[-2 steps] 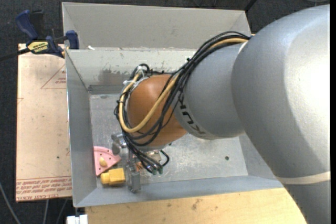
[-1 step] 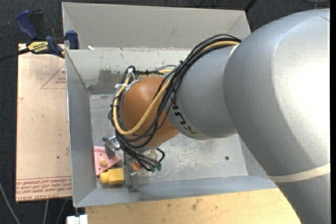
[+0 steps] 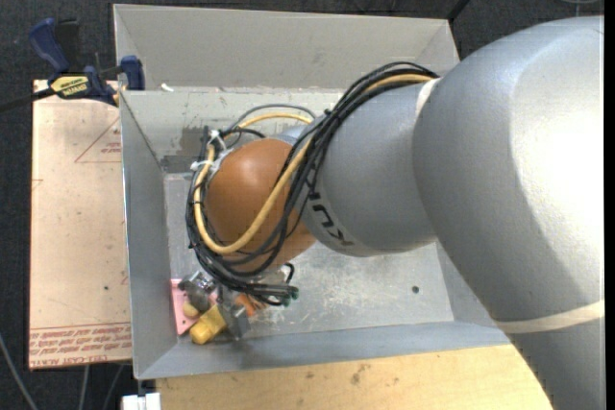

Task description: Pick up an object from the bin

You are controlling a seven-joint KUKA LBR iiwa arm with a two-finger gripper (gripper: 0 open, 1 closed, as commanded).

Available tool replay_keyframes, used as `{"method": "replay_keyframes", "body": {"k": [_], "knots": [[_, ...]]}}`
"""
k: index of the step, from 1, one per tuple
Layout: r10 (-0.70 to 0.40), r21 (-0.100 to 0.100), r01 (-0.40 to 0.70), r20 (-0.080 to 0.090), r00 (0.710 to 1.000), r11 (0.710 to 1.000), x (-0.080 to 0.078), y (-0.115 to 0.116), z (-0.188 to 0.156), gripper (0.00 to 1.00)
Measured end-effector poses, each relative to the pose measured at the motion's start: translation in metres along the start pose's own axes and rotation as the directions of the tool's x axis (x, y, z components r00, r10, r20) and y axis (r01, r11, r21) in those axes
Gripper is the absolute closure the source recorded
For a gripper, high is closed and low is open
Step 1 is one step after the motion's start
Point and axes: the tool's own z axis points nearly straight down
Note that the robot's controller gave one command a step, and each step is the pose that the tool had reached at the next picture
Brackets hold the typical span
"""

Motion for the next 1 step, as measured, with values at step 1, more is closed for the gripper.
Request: {"method": "replay_keyframes", "body": {"k": [1], "knots": [[0.000,0.000,0.000,0.000,1.000,1.000,0.0000,0.0000,0.0000,1.00]]}}
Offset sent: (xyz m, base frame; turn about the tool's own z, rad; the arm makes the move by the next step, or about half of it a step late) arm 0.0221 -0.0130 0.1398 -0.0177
